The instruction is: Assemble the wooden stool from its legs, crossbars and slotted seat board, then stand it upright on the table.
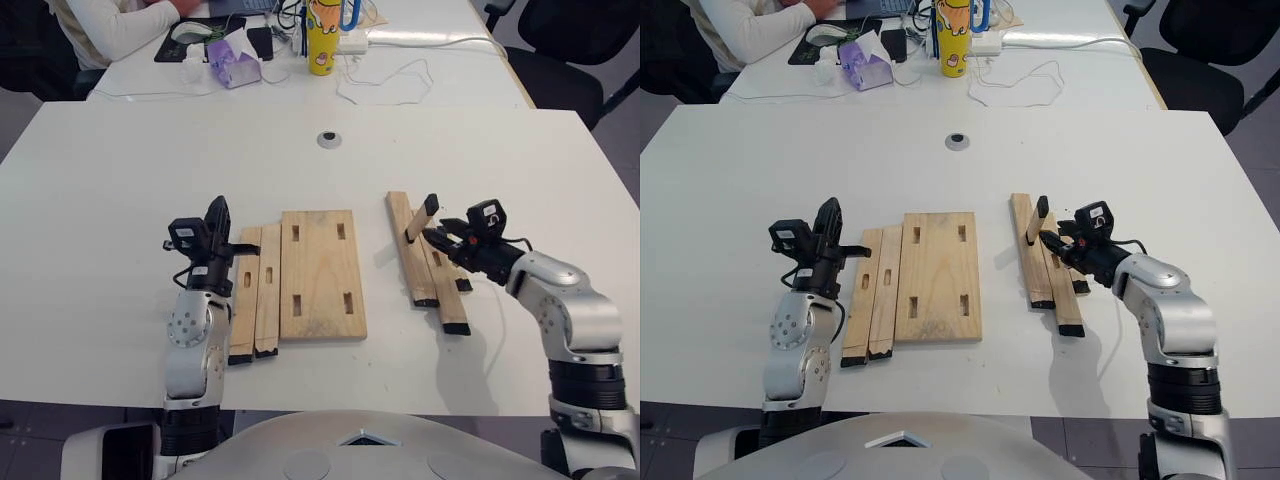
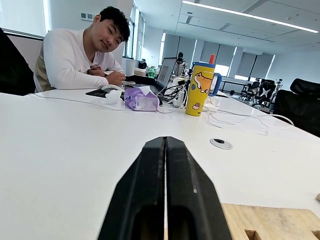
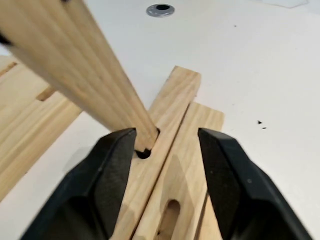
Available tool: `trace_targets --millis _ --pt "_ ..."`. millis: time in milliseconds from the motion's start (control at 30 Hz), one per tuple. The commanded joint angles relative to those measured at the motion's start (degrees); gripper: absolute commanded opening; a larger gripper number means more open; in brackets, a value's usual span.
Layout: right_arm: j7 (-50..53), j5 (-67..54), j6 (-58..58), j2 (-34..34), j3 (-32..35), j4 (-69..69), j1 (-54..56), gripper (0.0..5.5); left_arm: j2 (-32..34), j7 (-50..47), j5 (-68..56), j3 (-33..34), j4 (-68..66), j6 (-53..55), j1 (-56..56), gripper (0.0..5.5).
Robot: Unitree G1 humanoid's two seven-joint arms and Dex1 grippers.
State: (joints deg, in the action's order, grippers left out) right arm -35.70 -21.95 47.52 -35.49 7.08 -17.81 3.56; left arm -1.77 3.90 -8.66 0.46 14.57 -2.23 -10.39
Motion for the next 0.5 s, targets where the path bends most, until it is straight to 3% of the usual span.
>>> trace_targets --millis 33,200,500 --pt "-2.98 -3.61 7.56 -4.05 -1.08 -3.14 0.17 2.99 -1.35 -1.49 1.24 -0.31 -1.56 -2.26 -0.51 0.00" --pt "-5.59 -6.24 13.44 -7.96 -2.24 -3.81 -0.71 2.99 -2.03 -2.28 1.72 -0.59 -2.35 -3.54 -0.51 0.00" --pt "-6.16 -5.72 13.84 -8.53 -5.33 0.40 -3.21 2.99 -1.25 -2.12 2.28 -0.83 -2.66 -3.56 -0.07 0.00"
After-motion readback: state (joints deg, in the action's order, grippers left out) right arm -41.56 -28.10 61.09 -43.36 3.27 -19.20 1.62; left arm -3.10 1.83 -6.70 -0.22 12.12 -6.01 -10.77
